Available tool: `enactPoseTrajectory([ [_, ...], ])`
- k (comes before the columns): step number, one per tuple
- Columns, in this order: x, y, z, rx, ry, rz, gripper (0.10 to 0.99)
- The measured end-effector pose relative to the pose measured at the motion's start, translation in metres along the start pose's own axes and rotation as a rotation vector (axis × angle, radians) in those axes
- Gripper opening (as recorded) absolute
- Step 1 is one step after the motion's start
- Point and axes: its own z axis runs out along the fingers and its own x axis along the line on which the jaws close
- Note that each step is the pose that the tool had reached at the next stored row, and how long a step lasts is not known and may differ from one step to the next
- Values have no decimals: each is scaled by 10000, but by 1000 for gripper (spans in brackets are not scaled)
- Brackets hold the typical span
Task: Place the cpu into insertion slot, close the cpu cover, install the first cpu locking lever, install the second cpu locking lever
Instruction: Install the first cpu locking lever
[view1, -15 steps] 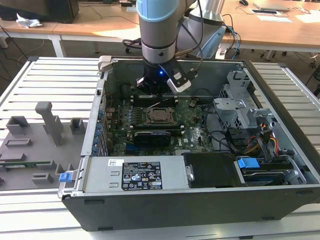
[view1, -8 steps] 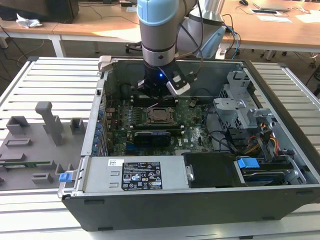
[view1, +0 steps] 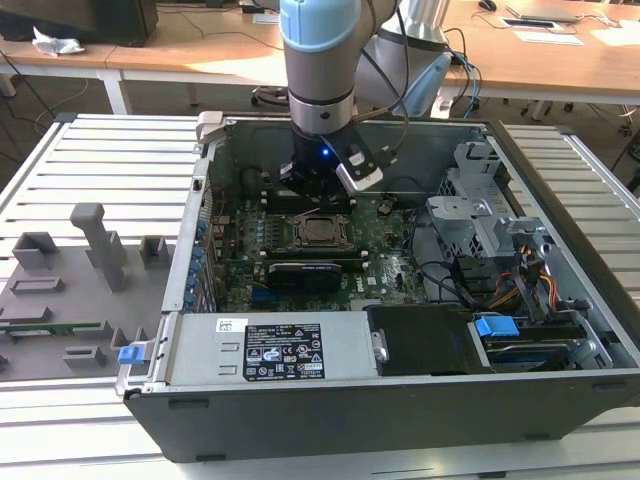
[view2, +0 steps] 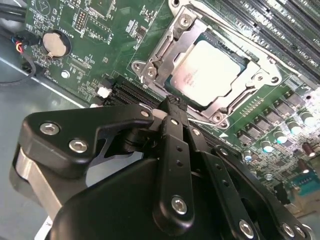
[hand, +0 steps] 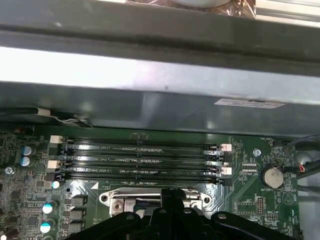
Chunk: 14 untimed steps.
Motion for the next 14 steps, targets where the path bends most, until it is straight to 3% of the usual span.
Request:
enactPoseTrajectory([
  [7, -5, 147, 43, 175, 6, 10, 106],
  [9, -5, 162, 46, 162, 3, 12, 106],
  [14, 15, 160, 58, 181, -531, -66, 106],
])
